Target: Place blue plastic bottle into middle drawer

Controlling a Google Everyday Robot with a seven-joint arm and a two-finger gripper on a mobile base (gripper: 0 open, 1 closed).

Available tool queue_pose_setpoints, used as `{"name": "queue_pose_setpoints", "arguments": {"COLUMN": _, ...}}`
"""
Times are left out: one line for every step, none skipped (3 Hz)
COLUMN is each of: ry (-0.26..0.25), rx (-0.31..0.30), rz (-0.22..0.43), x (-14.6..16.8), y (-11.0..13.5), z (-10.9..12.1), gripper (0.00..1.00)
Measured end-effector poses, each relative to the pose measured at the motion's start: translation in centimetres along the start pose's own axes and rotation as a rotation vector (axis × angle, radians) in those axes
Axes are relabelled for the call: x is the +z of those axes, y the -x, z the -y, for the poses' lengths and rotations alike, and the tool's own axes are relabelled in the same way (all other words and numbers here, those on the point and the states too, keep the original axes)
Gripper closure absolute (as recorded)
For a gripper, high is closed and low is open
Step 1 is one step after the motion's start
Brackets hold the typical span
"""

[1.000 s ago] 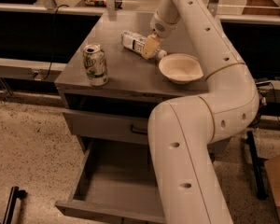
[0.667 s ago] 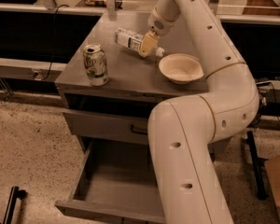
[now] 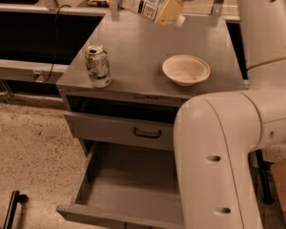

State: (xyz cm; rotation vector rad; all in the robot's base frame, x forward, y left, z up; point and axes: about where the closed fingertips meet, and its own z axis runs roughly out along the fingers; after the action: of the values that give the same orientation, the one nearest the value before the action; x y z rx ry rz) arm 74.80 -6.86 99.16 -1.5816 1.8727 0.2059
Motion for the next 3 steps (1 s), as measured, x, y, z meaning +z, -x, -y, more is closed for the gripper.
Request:
{"name": "queue_pose_setpoints", "arguments": {"ry": -0.033, "rx": 0.009, "rz": 0.005, "x": -7.0, "y": -2.1, "z": -1.1, "gripper": 1.00}}
{"name": "queue_pose_setpoints", "arguments": {"ry": -0.013, "rx": 0.024, "rz": -0.051, "x": -9.6, "y": -4.8, "z": -2.6, "gripper": 1.00}}
{"name": "queue_pose_setpoints", "arguments": {"ry": -0.006, "rx": 0.034, "rz": -0.050, "x": -8.5, "y": -4.9, "z": -2.6, "gripper": 1.00}}
